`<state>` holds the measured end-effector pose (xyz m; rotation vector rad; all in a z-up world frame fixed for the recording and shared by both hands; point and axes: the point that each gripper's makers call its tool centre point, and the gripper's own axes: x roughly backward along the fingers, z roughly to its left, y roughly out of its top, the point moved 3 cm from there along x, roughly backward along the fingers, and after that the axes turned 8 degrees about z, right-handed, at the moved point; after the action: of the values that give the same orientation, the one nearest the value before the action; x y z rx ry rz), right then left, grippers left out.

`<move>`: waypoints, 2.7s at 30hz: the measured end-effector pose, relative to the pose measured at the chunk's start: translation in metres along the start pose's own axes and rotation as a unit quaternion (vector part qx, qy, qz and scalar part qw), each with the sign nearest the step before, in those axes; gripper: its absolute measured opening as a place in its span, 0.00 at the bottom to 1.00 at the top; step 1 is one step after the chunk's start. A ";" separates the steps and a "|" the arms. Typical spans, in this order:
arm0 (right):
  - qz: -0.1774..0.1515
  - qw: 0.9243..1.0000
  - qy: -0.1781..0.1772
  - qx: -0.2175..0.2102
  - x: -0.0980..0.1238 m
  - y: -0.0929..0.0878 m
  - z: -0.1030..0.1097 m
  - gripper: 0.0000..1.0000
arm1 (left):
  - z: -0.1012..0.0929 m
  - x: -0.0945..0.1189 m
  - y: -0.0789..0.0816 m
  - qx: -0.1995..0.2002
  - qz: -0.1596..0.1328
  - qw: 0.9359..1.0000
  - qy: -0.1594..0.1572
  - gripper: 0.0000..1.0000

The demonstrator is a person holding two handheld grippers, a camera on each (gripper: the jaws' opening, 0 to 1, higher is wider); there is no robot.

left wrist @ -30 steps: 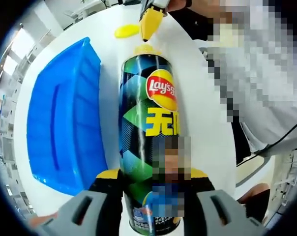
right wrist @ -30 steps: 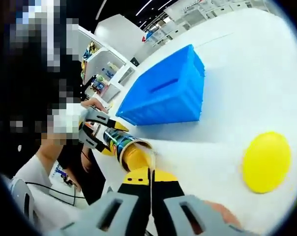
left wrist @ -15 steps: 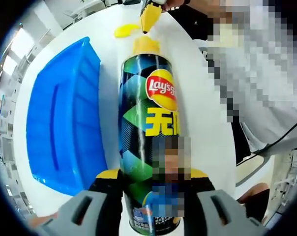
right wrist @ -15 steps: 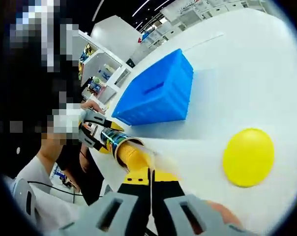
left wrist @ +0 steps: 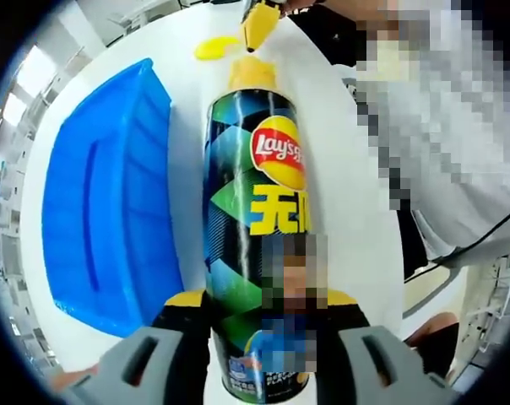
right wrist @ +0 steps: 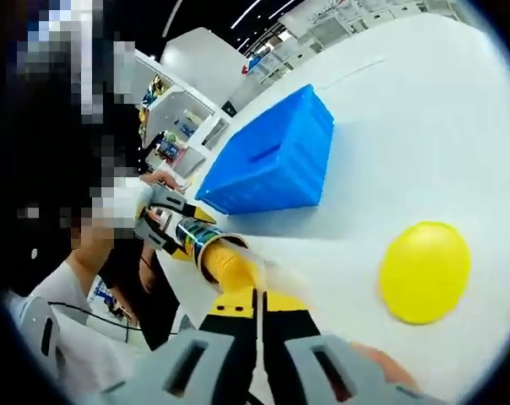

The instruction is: Open the lid of the chip container on the table, take out the chips, place them into the box in front of the container, and close the lid

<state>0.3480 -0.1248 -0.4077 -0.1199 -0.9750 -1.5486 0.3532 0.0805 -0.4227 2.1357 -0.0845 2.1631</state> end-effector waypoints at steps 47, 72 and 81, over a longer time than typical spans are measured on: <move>-0.006 0.953 -0.015 0.304 -0.007 -0.013 0.030 0.13 | -0.004 -0.001 0.003 0.004 -0.005 1.000 -0.015 0.48; 0.004 0.952 -0.015 0.306 -0.007 -0.013 0.025 0.04 | -0.004 -0.001 0.001 0.005 -0.006 1.000 -0.016 0.48; 0.004 0.952 -0.020 0.305 -0.005 -0.013 0.023 0.04 | -0.004 -0.001 0.001 0.005 -0.006 1.000 -0.016 0.48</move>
<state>0.3275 -0.1075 -0.4022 0.2823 -1.4394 -1.1783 0.3493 0.0800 -0.4239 2.1719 -0.0630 2.1275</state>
